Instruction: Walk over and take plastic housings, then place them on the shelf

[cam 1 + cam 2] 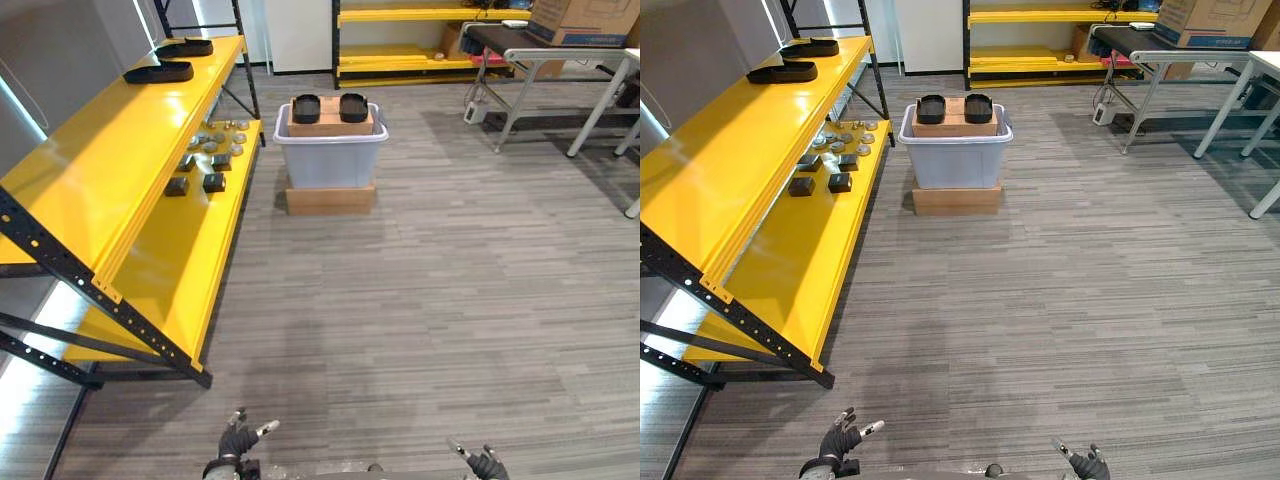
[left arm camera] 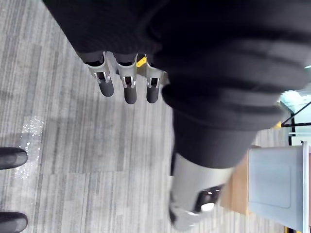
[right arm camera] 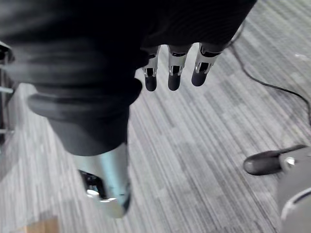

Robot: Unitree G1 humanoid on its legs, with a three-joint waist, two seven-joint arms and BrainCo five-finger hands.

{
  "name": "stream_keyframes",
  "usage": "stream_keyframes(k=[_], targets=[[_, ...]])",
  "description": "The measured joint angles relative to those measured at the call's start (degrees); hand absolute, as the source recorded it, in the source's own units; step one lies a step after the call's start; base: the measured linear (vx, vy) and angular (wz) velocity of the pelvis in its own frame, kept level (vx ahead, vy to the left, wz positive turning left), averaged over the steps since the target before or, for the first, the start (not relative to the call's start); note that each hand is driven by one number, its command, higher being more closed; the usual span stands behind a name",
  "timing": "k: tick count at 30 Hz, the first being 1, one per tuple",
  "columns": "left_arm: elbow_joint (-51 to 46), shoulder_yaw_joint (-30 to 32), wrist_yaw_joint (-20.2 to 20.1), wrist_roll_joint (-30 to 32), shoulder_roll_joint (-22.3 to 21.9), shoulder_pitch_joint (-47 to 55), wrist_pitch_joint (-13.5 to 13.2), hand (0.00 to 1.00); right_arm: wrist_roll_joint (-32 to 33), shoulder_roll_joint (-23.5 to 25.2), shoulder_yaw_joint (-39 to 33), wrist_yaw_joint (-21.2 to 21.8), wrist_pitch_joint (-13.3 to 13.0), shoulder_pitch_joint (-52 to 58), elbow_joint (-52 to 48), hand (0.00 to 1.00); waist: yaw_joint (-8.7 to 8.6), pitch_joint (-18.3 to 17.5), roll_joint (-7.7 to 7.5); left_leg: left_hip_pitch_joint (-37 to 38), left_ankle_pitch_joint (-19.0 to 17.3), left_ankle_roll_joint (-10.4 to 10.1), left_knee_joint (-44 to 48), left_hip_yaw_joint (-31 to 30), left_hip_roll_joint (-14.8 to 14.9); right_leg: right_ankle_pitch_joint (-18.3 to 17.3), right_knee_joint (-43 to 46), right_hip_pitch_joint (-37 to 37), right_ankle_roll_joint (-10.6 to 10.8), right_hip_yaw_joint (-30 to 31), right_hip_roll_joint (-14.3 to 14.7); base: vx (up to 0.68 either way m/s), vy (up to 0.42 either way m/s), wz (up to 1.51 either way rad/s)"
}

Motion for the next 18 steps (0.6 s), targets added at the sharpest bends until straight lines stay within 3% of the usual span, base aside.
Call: stream_keyframes(k=[7, 18], targets=[[-1.9, 0.8, -0.1, 1.9, 0.0, 0.2, -0.5, 0.0, -4.3, -2.0, 1.8, 1.2, 0.0, -1.2, -1.4, 0.0, -0.34, 1.0, 0.33, 2.1, -0.6, -1.0, -0.3, 0.0, -0.1, -0.9, -0.8, 2.8, 1.4, -1.0, -0.2, 0.09, 0.0, 0.01], [-2.9, 3.9, 0.6, 1.1, -0.2, -0.3, -0.7, 0.0, 0.1, -1.9, 1.4, 1.2, 0.1, -2.8, -2.4, 0.0, -1.21, 1.7, 0.48, 2.1, -1.9, -1.7, 0.1, 1.5, 0.0, -1.7, -0.8, 2.4, 2.4, -0.7, -0.2, 0.01, -0.015, -0.06]])
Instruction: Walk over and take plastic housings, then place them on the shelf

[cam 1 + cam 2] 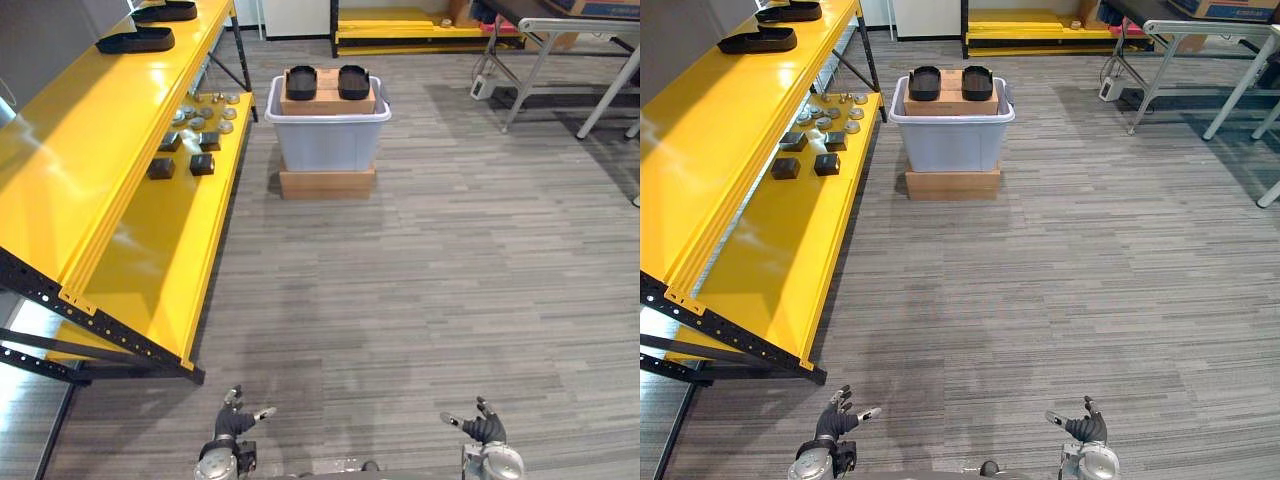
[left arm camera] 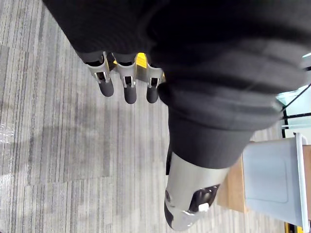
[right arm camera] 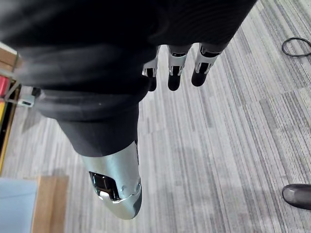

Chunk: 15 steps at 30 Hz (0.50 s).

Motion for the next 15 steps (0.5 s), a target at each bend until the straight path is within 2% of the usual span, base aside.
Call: stream_keyframes(k=[3, 4, 6, 7, 8, 10, 12, 13, 14, 15], targets=[[-1.7, 0.6, 0.7, -0.9, -0.3, -0.1, -0.1, 0.0, 1.5, 0.1, -1.5, -0.2, 0.1, -1.1, 0.1, 0.0, 0.0, 0.4, 0.91, -1.6, -3.2, 2.8, 2.0, 1.0, 0.6, -1.2, 0.6, -1.6, -0.7, 0.2, 0.5, -0.01, -0.024, -0.15], [-2.0, 0.8, 0.9, -1.5, -0.3, -0.4, -0.1, 0.0, 2.0, 0.2, -1.8, -0.2, 0.3, -1.4, 0.1, 0.0, 0.24, 0.5, 1.17, -2.5, -4.2, 2.7, 3.0, 1.9, 0.9, -2.9, 3.2, -3.1, -0.3, 0.7, 0.4, 0.03, 0.005, -0.38], [-3.1, 1.3, 1.9, -2.1, -0.2, 0.1, 0.0, 0.0, 2.9, 0.3, -2.0, -0.3, 0.5, -2.3, 0.0, 0.0, 0.04, 1.2, 1.13, -3.4, -7.2, 3.3, 5.6, 3.5, 0.8, -10.7, 19.8, -11.1, 1.8, 0.4, -1.6, 0.04, 0.032, -0.41], [-3.1, 1.4, 2.0, -2.2, -0.2, 0.0, 0.0, 0.0, 3.2, 0.3, -2.0, -0.3, 0.6, -2.2, 0.1, 0.0, 0.05, 1.4, 0.9, -3.3, -7.8, 3.6, 6.0, 3.8, 0.5, -12.0, 24.6, -13.3, 1.9, -0.6, -2.6, 0.09, 0.056, -0.3], [-3.1, 1.4, 2.4, -2.6, -0.2, -0.1, 0.0, 0.0, 3.8, 0.5, -2.0, -0.4, 0.8, -2.4, 0.0, 0.0, -0.05, 2.4, 0.75, -1.7, -8.8, 4.2, 6.3, 4.0, 0.1, -13.1, 36.2, -17.7, 2.5, -3.4, -5.1, 0.12, 0.051, -0.19], [-3.1, 0.4, 3.1, -2.6, 0.4, -0.1, 0.0, 0.0, 4.3, 1.0, -2.0, -0.4, 1.0, -1.9, 0.1, 0.0, -0.56, 3.7, 0.28, 1.6, -10.0, 4.4, 6.3, 4.0, -0.3, -15.7, 46.6, -21.8, 1.8, -6.8, -8.3, 0.21, 0.047, -0.04], [-3.1, 0.3, 3.2, -2.7, 0.5, -0.9, 0.1, 0.0, 4.3, 0.8, -1.5, -0.4, 1.1, -1.9, 0.1, 0.0, -0.99, 4.4, 1.14, 4.5, -10.7, 3.9, 5.8, 3.7, 1.1, -17.6, 46.6, -24.8, 0.2, -9.9, -9.1, 0.37, -0.006, 0.11], [-3.1, 0.0, 3.3, -2.8, 0.6, -2.3, 0.0, 0.0, 4.3, 0.5, -1.3, -0.5, 1.1, -2.6, 0.0, 0.0, -1.79, 5.2, 2.64, 5.6, -10.8, 3.7, 5.2, 2.7, 3.5, -17.3, 43.5, -27.4, -0.1, -11.4, -7.7, 0.51, -0.089, 0.32], [-3.1, 0.0, 3.4, -3.3, 0.8, -3.4, -0.3, 0.0, 4.3, 0.1, -0.5, -0.5, 1.1, -3.2, -0.1, 0.0, -2.09, 5.8, 3.28, 6.2, -10.7, 3.5, 5.1, 2.3, 5.1, -15.9, 39.7, -29.8, -0.2, -11.0, -6.3, 0.65, -0.179, 0.45], [-3.0, 0.0, 3.8, -3.4, 1.0, -5.0, -0.5, 0.0, 4.3, -0.6, 0.9, -0.5, 1.0, -3.4, -1.6, 0.0, -2.52, 6.6, 2.47, 7.5, -10.1, 0.7, 5.0, 1.8, 6.1, -8.8, 29.8, -32.3, 0.4, -9.2, -4.8, 0.59, -0.186, 0.32]])
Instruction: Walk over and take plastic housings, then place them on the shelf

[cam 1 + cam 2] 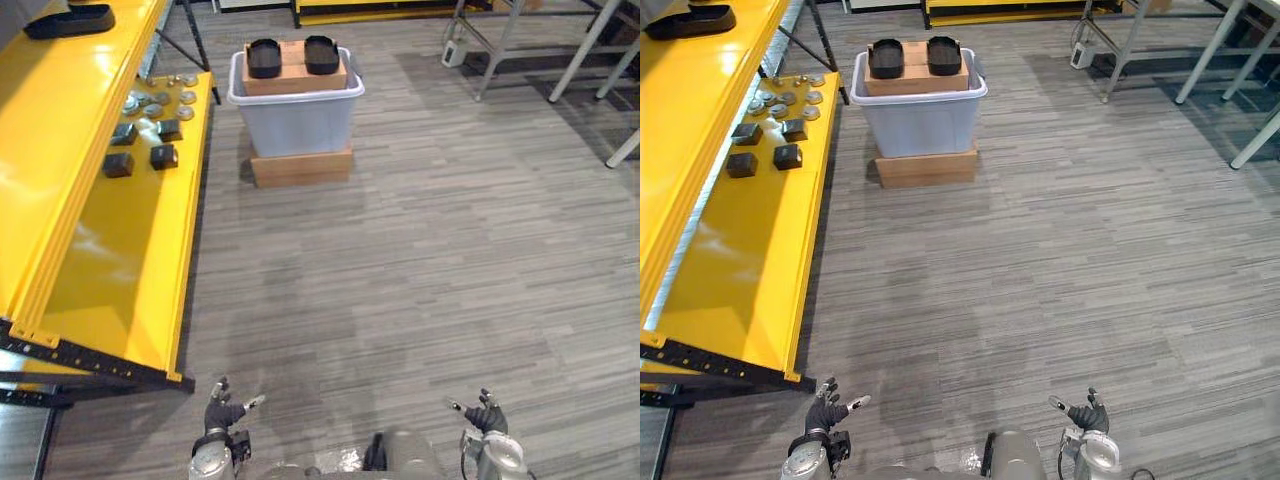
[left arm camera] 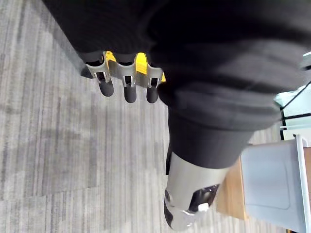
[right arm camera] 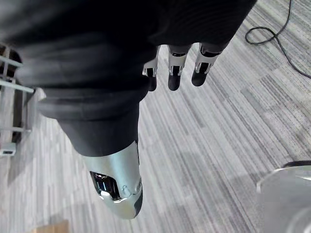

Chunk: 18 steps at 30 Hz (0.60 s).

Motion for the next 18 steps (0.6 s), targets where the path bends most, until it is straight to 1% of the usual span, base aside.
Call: stream_keyframes(k=[1, 2, 3, 4, 5, 6, 7, 8, 9, 10, 11, 12, 13, 14, 15, 16, 17, 18], targets=[[0.0, 0.0, 0.3, 0.0, 0.4, -0.2, 0.0, 0.0, 0.0, 0.0, 0.2, 0.0, 0.0, 0.3, -0.8, 0.0, -0.08, 0.0, -0.73, 0.8, 0.0, -1.0, -0.2, -0.2, -0.2, 3.4, -4.4, -0.4, -0.1, 1.3, 0.1, 0.53, -0.188, 0.31], [0.0, 0.1, 0.6, 0.0, 1.0, -0.1, -0.1, 0.0, 0.0, -0.3, 0.7, -0.1, -0.3, 0.8, -1.8, 0.0, -0.61, 0.1, -2.18, 2.5, -0.7, -3.0, -0.4, -0.6, -0.4, 9.9, -8.3, -0.4, -1.1, 3.0, -0.1, 0.48, -0.188, 0.26], [0.9, 0.3, 0.6, 0.0, 0.3, -0.4, 0.0, 0.0, -0.1, -1.6, 1.0, -0.1, -0.2, 0.5, -1.8, 0.0, -0.86, 0.4, -1.06, 4.5, -1.5, -4.4, 0.0, -1.6, 1.0, 13.4, -2.8, -1.0, -4.6, 3.0, 0.4, 0.47, -0.187, 0.23], [0.8, 0.1, 0.4, 0.0, 0.2, -0.6, -0.1, 0.0, -0.1, -1.7, 0.9, -0.1, -0.2, 0.1, -2.0, 0.0, -1.07, 0.5, -0.83, 4.2, -0.7, -5.9, 0.9, -1.9, 1.8, 11.0, 0.2, -2.0, -5.3, 3.0, 0.1, 0.57, -0.247, 0.23], [0.8, -0.1, 0.4, 0.1, -0.5, -1.2, -0.3, 0.0, -0.2, -1.8, 0.8, -0.1, -0.2, -0.1, -2.6, 0.0, -1.2, 0.7, -0.71, 3.1, 1.8, -8.5, 4.6, -2.5, 1.9, 6.3, 5.0, -2.7, -5.6, 2.5, -0.7, 0.54, -0.271, 0.25], [0.9, -0.1, 0.4, 0.1, -1.0, -1.1, -0.3, 0.0, -0.2, -1.7, 1.0, 0.3, -0.2, 0.1, -2.6, 0.0, -1.02, 0.8, -0.62, 0.4, 5.1, -8.7, 12.4, -3.5, 2.4, 2.5, 7.1, -1.4, -5.9, 2.3, -0.9, 0.56, -0.296, 0.26], [1.2, -0.1, 0.4, 0.1, -1.4, -1.0, -0.3, 0.0, -0.2, -1.7, 1.2, 0.3, -0.1, 0.2, -2.5, 0.0, -0.93, 1.0, -0.37, -1.4, 7.7, -8.9, 17.9, -3.6, 3.2, 1.3, 6.7, 0.4, -6.0, 2.0, -0.8, 0.71, -0.361, 0.24], [1.3, -0.2, 0.3, 0.1, -2.0, -0.2, -0.3, 0.0, -0.2, -1.7, 1.7, 0.3, -0.2, 0.2, -2.3, 0.0, -0.91, 1.5, 0.32, -6.2, 15.8, -9.7, 31.2, -4.2, 5.7, -0.3, 3.9, 5.5, -6.3, 1.3, 0.3, 0.7, -0.339, 0.21], [1.3, -0.1, 0.2, 0.1, -2.5, 0.6, -0.4, 0.0, -0.2, -1.7, 2.1, 0.3, -0.2, 0.1, -2.0, 0.0, -0.66, 2.0, 0.59, -12.2, 14.8, -8.8, 45.7, -3.1, 9.2, -0.8, -0.4, 11.6, -6.4, 0.5, 2.4, 0.69, -0.32, 0.16], [1.3, 0.0, 0.2, 0.0, -2.5, 1.0, -0.4, 0.0, -0.1, -1.5, 2.4, 0.2, -0.3, -0.1, -1.6, 0.0, -0.52, 2.0, 0.91, -14.6, 13.7, -7.4, 51.2, -2.0, 10.6, -0.8, -2.8, 14.8, -6.5, 0.5, 3.2, 0.56, -0.216, 0.08], [1.4, 0.0, 0.2, -0.3, -2.6, 1.7, -0.3, 0.0, 0.0, -1.2, 2.7, 0.2, -0.6, -0.1, -0.9, 0.0, 0.24, 2.6, -0.27, -18.3, 11.3, -4.2, 57.1, 0.2, 11.5, -0.7, -7.9, 21.4, -6.5, 0.5, 3.9, 0.54, -0.186, 0.0], [1.2, 0.0, 0.2, -0.3, -2.8, 2.3, -0.3, 0.0, 0.0, -1.0, 2.7, 0.1, -0.6, 0.3, -0.4, 0.0, 1.07, 2.7, -1.49, -21.9, 9.1, -3.2, 56.6, 2.9, 11.1, -0.5, -12.3, 26.8, -6.4, 0.9, 4.0, 0.52, -0.166, 0.0], [1.1, 0.0, 0.2, -0.3, -2.8, 2.4, -0.3, 0.0, 0.0, -1.0, 2.7, 0.1, -0.6, 0.4, -0.3, 0.0, 1.29, 2.7, -1.84, -23.9, 8.2, -3.2, 55.1, 4.2, 10.6, -0.5, -14.1, 28.7, -6.3, 1.0, 3.9, 0.48, -0.127, -0.06], [0.2, 0.0, 0.2, -0.3, -3.1, 3.2, -0.3, 0.0, 0.1, -1.2, 2.6, 0.1, -0.7, 0.1, 0.1, 0.0, 2.14, 2.6, -1.98, -28.1, 6.7, -3.0, 49.0, 5.5, 9.0, -0.5, -16.7, 31.5, -6.3, 1.2, 4.0, 0.38, -0.07, -0.15], [-0.6, -0.1, 0.2, -0.3, -3.2, 3.4, -0.3, 0.0, 0.1, -1.2, 2.5, 0.0, -0.7, -0.4, 0.9, 0.0, 2.94, 2.7, -2.23, -31.8, 6.2, -2.6, 39.9, 5.2, 6.3, -0.5, -19.0, 33.7, -6.3, 1.8, 3.9, 0.53, -0.037, -0.24], [-1.0, -0.1, 0.3, -0.3, -3.2, 3.5, -0.3, 0.0, 0.1, -1.1, 2.6, 0.0, -0.6, -0.8, 1.6, 0.0, 3.43, 2.9, -2.55, -33.4, 6.8, -3.2, 29.9, 3.9, 3.5, -0.6, -20.5, 35.2, -6.0, 2.2, 3.5, 0.46, 0.004, -0.31], [-1.0, -0.1, 0.3, -0.3, -3.4, 3.6, -0.3, 0.0, 0.1, -1.1, 2.6, 0.0, -0.6, -0.8, 1.7, 0.0, 3.9, 3.0, -2.67, -33.4, 8.2, -4.4, 21.7, 2.8, 1.6, -0.8, -21.4, 36.3, -5.5, 2.7, 3.4, 0.68, 0.072, -0.43], [-1.2, -0.1, 0.4, -0.3, -4.1, 4.1, -0.2, 0.0, 0.0, -1.0, 1.9, -0.1, -0.6, -0.6, 1.7, 0.0, 4.49, 2.9, -1.99, -33.0, 12.2, -4.7, 7.1, 0.2, -0.5, -1.3, -23.3, 38.8, -4.3, 4.0, 4.0, 0.65, 0.14, -0.6]])
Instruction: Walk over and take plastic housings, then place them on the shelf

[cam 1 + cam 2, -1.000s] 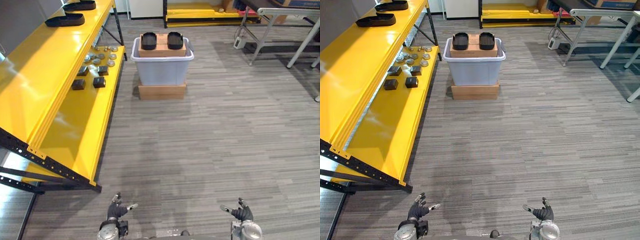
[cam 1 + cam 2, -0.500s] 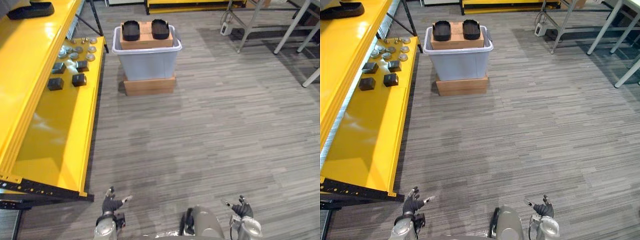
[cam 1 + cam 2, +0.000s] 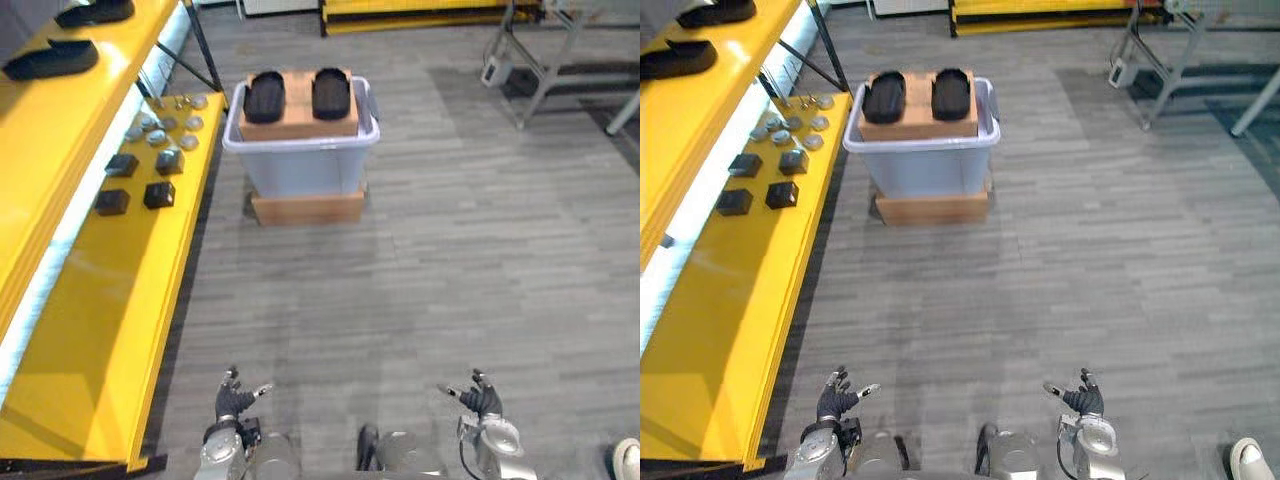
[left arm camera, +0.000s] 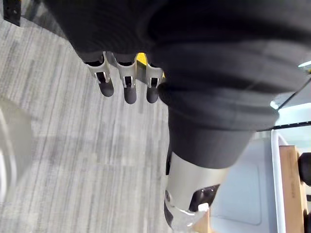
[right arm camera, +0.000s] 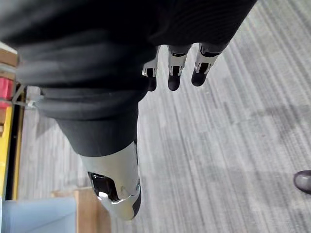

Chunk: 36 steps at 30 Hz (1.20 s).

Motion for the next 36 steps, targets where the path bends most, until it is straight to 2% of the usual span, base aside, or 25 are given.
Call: stream_keyframes(k=[1, 3, 4, 7, 9, 10, 11, 13, 14, 16, 17, 18, 19, 20, 21, 22, 24, 25, 27, 28, 31, 32, 33, 34, 36], targets=[[0.1, -0.1, 0.0, 0.0, -0.2, 0.4, 0.0, 0.0, 0.0, 0.1, 0.0, -0.5, 0.0, 0.2, 0.3, 0.0, 0.89, 0.1, 0.35, -0.6, 4.8, 1.6, -3.7, -1.3, -0.3, -1.7, -1.2, 2.7, 2.4, 1.1, 0.5, 0.54, 0.132, -0.65], [0.5, 0.0, 0.1, 0.0, -0.2, 0.8, 0.4, 0.0, 0.0, 0.7, 0.2, -0.9, 0.1, 0.6, 1.1, 0.0, 1.2, -0.8, -0.48, 0.4, 12.2, 6.0, -2.3, -2.1, -1.5, -2.2, -1.7, 5.2, 3.3, 2.9, -0.4, 0.46, 0.14, -0.33], [0.4, 0.0, 0.0, 0.0, 0.0, -0.1, 0.4, 0.0, -0.1, 1.5, 0.1, -0.9, 0.0, 0.7, 1.5, 0.0, 0.31, -1.9, -2.89, 0.4, 11.1, 7.4, -2.3, -2.3, -3.7, -2.0, -0.4, 4.6, 3.7, 2.9, -3.2, 0.7, 0.198, 0.15], [0.7, -0.1, 0.0, 0.0, -0.5, -1.4, 0.5, 0.0, -0.1, 2.0, -0.8, -0.9, 0.2, 0.9, 2.8, 0.0, 0.1, -1.9, -3.93, 0.1, 3.6, 8.5, 5.0, -1.8, -5.0, -2.1, 17.2, -1.2, 5.7, 4.6, -6.2, 0.6, 0.175, 0.17], [1.9, -0.5, 0.1, 0.0, 0.3, -0.9, 1.2, 0.0, -0.3, 2.9, -0.8, -0.8, 0.3, 1.8, 2.8, 0.0, -1.13, -2.0, -4.69, 6.6, -2.8, 9.5, 6.5, -2.6, -7.2, 5.9, 46.8, -11.2, 13.7, 5.7, -10.9, 0.55, 0.157, 0.26], [1.9, -0.7, 0.1, 0.0, 0.4, -0.9, 1.3, 0.0, -0.3, 3.0, -0.6, -0.8, 0.4, 1.9, 2.9, 0.0, -1.2, -2.0, -4.66, 8.6, -3.7, 9.8, 6.2, -2.9, -7.5, 5.0, 52.7, -13.7, 12.3, 5.5, -12.0, 0.57, 0.113, 0.34], [1.9, -0.8, 0.1, 0.0, 0.4, -0.8, 1.3, 0.0, -0.3, 2.9, -0.4, -0.8, 0.4, 2.0, 2.8, 0.0, -1.42, -1.8, -4.23, 13.4, -4.8, 9.9, 4.0, -3.6, -7.9, 1.7, 59.0, -17.7, 7.9, 3.8, -13.5, 0.56, 0.08, 0.26], [1.8, -0.9, 0.3, 0.0, 0.9, -0.9, 1.2, 0.0, -0.6, 2.9, -0.1, -0.8, 0.2, 2.1, 2.3, 0.0, -2.2, -1.6, -2.79, 20.7, -4.8, 9.9, -1.2, -5.2, -7.3, -2.3, 56.1, -22.0, 5.3, -0.4, -13.6, 0.66, 0.02, 0.31], [1.8, -1.2, 0.2, 0.0, 1.2, -1.2, 1.1, 0.0, -0.7, 2.7, 0.2, -0.7, 0.2, 2.1, 2.2, 0.0, -2.35, -1.3, -1.92, 23.5, -4.7, 9.8, -2.8, -5.4, -6.3, -4.2, 49.4, -23.5, 4.4, -2.5, -12.5, 0.62, -0.075, 0.33], [1.7, -1.2, 0.2, 0.0, 1.5, -1.6, 0.9, 0.0, -0.8, 2.6, 0.2, -0.7, 0.2, 2.4, 2.2, 0.0, -2.47, -1.2, -1.1, 26.6, -5.0, 9.4, -3.6, -5.7, -4.7, -3.7, 33.7, -27.6, 4.4, -2.9, -9.8, 0.49, -0.12, 0.44], [1.8, -1.3, 0.2, 0.0, 1.5, -1.9, 0.8, 0.0, -0.8, 2.7, 0.2, -0.7, 0.2, 2.4, 2.1, 0.0, -3.07, -1.3, -0.85, 27.8, -5.9, 7.9, -3.6, -6.6, -3.6, 0.4, 22.1, -28.6, 5.0, -1.2, -7.8, 0.5, -0.183, 0.79], [1.7, -1.2, 0.2, 0.0, 1.9, -2.1, 0.7, 0.0, -0.8, 2.9, 0.3, -0.7, 0.2, 3.2, 2.1, 0.0, -3.5, -1.6, -1.96, 29.3, -7.6, 5.4, -3.7, -6.9, -3.8, 6.4, 11.6, -28.7, 5.6, 1.3, -7.0, 0.49, -0.196, 0.84], [1.9, -1.2, 0.2, 0.0, 2.3, -2.0, 0.8, 0.0, -0.9, 2.8, 0.4, -0.7, 0.3, 3.9, 2.1, 0.0, -3.69, -1.5, -2.39, 30.2, -8.9, 4.0, -3.6, -6.9, -4.0, 11.7, 10.4, -28.6, 5.6, 2.6, -6.9, 0.5, -0.23, 0.75], [3.4, -1.3, 0.2, 0.1, 1.8, -2.1, 0.8, 0.0, -1.0, 2.2, 0.2, -0.7, 0.4, 4.8, 2.3, 0.0, -3.88, -2.1, -1.75, 31.8, -10.9, 2.9, -3.1, -7.5, -2.6, 15.7, 14.1, -28.9, 2.0, 4.2, -6.0, 0.49, -0.231, 0.31], [4.0, -1.4, 0.0, 0.1, 1.2, -1.8, 0.9, 0.0, -1.2, 2.1, 0.2, -0.7, 0.4, 4.6, 1.6, 0.0, -3.51, -2.8, -1.14, 31.0, -10.7, 2.4, 0.6, -7.6, -1.4, 11.9, 18.0, -30.0, 1.5, 3.9, -5.5, 0.5, -0.242, 0.19], [4.0, -1.6, 0.0, 0.1, 0.9, -1.7, 0.9, 0.0, -1.2, 2.2, 0.2, -0.6, 0.3, 4.6, 1.1, 0.0, -3.64, -2.8, -0.98, 29.7, -10.5, 2.1, 4.0, -7.6, -0.9, 10.6, 19.0, -29.8, 1.1, 3.3, -5.6, 0.47, -0.265, 0.16], [3.9, -1.5, -0.1, 0.2, -0.7, -2.0, 0.9, 0.0, -1.0, 2.4, 0.1, -0.7, 0.4, 5.8, -0.4, 0.0, -4.47, -2.0, 0.3, 24.0, -7.2, -1.8, 20.2, -6.5, 2.6, 7.8, 17.8, -24.7, 0.5, 0.6, -4.3, 0.45, -0.267, 0.49], [3.8, -1.2, -0.2, 0.1, -1.6, -1.5, 0.9, 0.0, -0.2, 3.0, 0.1, -0.8, 0.4, 7.4, -1.5, 0.0, -3.73, -1.6, 0.63, 19.3, -6.9, -2.2, 34.0, -4.1, 7.6, 6.8, 14.2, -18.4, -0.7, -0.4, -1.9, 0.45, -0.209, 0.28], [3.9, -1.1, -0.3, 0.1, -1.7, -0.7, 0.9, 0.0, 0.8, 3.8, 0.0, -0.9, 0.1, 7.6, -1.8, 0.0, -3.3, -1.7, -0.23, 17.1, -7.8, -0.7, 37.4, -1.1, 9.1, 7.0, 11.3, -14.0, -0.9, -0.7, -1.3, 0.38, -0.161, -0.09], [3.9, -1.1, -0.8, 0.1, -1.7, -0.5, 1.0, 0.0, 1.4, 4.0, -0.6, -0.9, -0.1, 7.3, -1.8, 0.0, -3.05, -2.3, -0.46, 15.1, -8.6, 0.7, 31.3, 1.3, 8.8, 7.1, 8.5, -11.4, -0.8, -0.2, -1.5, 0.32, -0.117, -0.18], [3.9, -0.9, -1.1, 0.0, -1.7, -0.7, 1.0, 0.0, 1.6, 3.8, -1.2, -0.9, -0.1, 6.4, -0.7, 0.0, -2.16, -2.5, 0.07, 13.9, -8.5, 0.5, 14.0, -1.8, 6.1, 7.6, 6.6, -9.9, 0.0, 1.7, -1.9, 0.32, -0.005, -0.36], [3.9, -0.8, -1.1, 0.0, -1.7, -0.7, 1.0, 0.0, 1.6, 3.7, -2.0, -0.9, -0.1, 6.1, 0.0, 0.0, -2.18, -2.7, 0.54, 14.5, -6.0, -1.0, 4.2, -5.2, 4.3, 7.5, 6.1, -9.6, 0.8, 2.6, -2.0, 0.29, 0.115, -0.44], [4.1, -0.9, -1.1, 0.0, -1.9, -0.7, 1.0, 0.0, 1.6, 3.4, -3.2, -0.9, -0.1, 6.5, 0.0, 0.0, -2.33, -2.8, 1.86, 15.1, 1.2, -0.7, -1.7, -6.2, 4.5, 6.9, 5.5, -8.7, 1.8, 3.4, -1.2, 0.27, 0.148, -0.39], [4.3, -1.1, -1.2, 0.0, -2.2, -0.7, 1.0, 0.0, 1.6, 2.9, -3.4, -0.9, -0.1, 7.0, 0.0, 0.0, -2.46, -3.0, 3.07, 15.1, 5.8, -0.3, -2.7, -6.7, 4.8, 6.6, 5.3, -8.1, 2.2, 3.6, -0.4, 0.3, 0.213, -0.22], [5.1, -1.7, -1.2, 0.1, -0.8, -1.2, 1.1, 0.0, 2.2, 4.1, -3.5, -0.9, 0.1, 7.7, 1.7, 0.0, -2.8, -4.0, 1.18, 17.3, 4.2, 1.0, -5.0, -5.3, 2.8, 5.6, 4.6, -7.2, 4.3, 4.7, -3.0, 0.25, 0.21, -0.09]])
